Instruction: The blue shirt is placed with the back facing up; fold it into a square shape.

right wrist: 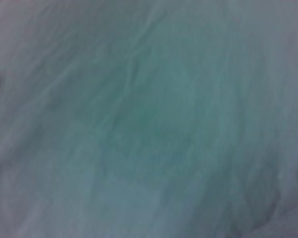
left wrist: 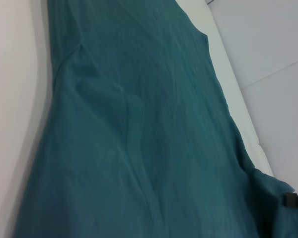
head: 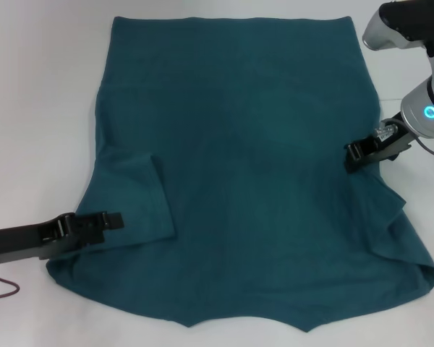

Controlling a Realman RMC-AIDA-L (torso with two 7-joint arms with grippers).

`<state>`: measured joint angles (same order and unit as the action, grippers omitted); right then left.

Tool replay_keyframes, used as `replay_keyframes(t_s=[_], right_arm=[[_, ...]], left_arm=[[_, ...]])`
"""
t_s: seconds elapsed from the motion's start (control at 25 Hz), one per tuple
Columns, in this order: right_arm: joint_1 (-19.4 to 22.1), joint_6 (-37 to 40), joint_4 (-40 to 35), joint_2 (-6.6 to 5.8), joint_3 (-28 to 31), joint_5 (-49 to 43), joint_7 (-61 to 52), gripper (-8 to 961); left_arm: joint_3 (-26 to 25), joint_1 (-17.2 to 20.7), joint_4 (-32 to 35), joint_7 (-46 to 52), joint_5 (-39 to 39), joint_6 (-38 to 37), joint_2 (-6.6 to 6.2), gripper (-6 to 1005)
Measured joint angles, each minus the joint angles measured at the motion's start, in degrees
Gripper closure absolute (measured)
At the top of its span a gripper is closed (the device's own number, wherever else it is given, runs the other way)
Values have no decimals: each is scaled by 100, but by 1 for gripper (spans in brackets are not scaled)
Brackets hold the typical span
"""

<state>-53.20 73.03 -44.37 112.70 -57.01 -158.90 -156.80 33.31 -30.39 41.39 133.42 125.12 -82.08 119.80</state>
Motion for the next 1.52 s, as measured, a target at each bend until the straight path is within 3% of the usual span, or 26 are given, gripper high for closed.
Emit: replay_keyframes(t_s=[0.48, 0.8, 1.04, 1.32, 1.52], right_arm=[[-35, -181, -83, 67, -530, -95, 213, 887], [-154, -248, -84, 263, -676, -668, 361, 793], [-162, -588, -188, 369, -754, -893, 412, 609], [-61, -181, -455, 305, -652, -898, 366, 560], [89, 362, -471, 206, -108, -897, 416, 539]], left_arm=[[-8, 7, 0, 0, -2, 42, -7, 338], [-9, 7, 0, 0, -4, 104, -9, 337], [-11, 7, 0, 0, -15, 110, -17, 337], [-94, 7, 0, 0, -18, 107, -18, 337], [-143, 15, 0, 0, -19, 106, -18, 337]])
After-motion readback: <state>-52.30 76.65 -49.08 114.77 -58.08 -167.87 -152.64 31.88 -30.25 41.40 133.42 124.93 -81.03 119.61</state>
